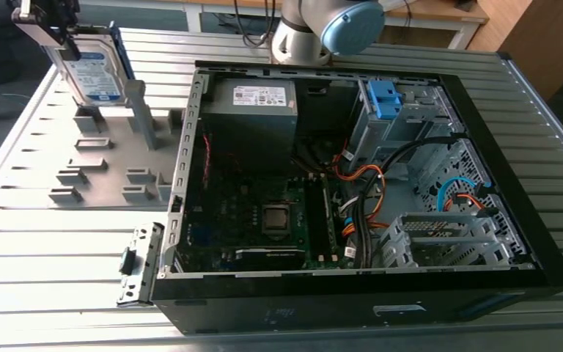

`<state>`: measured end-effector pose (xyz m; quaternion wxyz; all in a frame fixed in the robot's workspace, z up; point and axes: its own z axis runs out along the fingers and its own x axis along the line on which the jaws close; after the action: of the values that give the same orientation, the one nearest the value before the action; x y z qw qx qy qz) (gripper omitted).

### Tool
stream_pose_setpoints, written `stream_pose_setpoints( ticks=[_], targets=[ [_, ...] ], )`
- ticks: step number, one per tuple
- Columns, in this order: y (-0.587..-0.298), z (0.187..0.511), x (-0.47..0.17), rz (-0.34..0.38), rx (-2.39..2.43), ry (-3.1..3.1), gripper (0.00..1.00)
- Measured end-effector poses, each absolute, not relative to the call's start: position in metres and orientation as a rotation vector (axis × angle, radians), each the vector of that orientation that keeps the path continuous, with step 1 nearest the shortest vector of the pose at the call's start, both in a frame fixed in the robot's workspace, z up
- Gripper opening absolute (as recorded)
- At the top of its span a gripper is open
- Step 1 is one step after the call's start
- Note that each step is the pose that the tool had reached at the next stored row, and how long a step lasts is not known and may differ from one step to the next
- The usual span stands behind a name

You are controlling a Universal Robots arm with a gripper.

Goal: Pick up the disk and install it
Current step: 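Pick up the disk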

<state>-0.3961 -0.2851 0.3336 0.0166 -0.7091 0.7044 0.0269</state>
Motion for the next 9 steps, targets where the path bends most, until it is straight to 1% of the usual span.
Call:
stream_pose_setpoints(
  ticks=[9],
  targets=[
    [-0.2851,0.3388,-0.3961,0.092,-2.201,2.186,0.36]
  ],
)
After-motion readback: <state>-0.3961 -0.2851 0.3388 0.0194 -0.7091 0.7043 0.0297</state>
